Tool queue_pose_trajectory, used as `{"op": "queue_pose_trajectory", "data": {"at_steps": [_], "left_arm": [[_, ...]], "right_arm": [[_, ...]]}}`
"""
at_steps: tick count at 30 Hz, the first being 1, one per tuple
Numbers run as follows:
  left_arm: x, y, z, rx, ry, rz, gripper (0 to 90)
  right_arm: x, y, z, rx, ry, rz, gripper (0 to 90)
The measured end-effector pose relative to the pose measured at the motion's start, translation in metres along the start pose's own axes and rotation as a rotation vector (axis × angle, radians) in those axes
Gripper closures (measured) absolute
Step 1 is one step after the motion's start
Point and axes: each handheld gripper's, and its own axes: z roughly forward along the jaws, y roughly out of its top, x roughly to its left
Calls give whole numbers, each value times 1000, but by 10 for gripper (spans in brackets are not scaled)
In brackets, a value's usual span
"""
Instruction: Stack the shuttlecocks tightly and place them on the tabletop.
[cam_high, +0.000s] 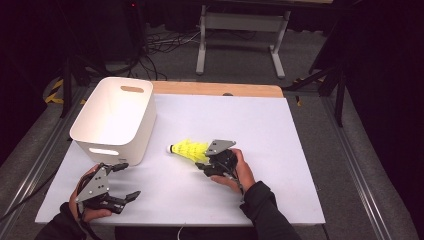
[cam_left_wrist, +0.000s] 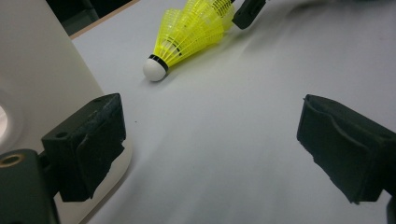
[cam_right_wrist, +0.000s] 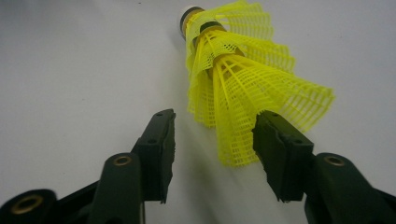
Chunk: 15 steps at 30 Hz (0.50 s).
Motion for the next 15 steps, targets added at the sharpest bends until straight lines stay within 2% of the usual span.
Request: {"op": "queue_pose_trajectory", "data": {"at_steps": [2, 8, 9, 15], "left_arm": [[0, 0, 0, -1, -1, 1, 88], [1, 0, 1, 3, 4, 1, 86], [1, 0, 1, 3, 5, 1, 86], [1, -1, 1, 4, 8, -2, 87]], "right_arm": [[2, 1, -9, -7, -30, -22, 449], [4, 5, -24, -34, -75, -34, 418], [5, 9, -31, -55, -84, -41, 415], [11, 15, -48, -109, -123, -62, 371]]}}
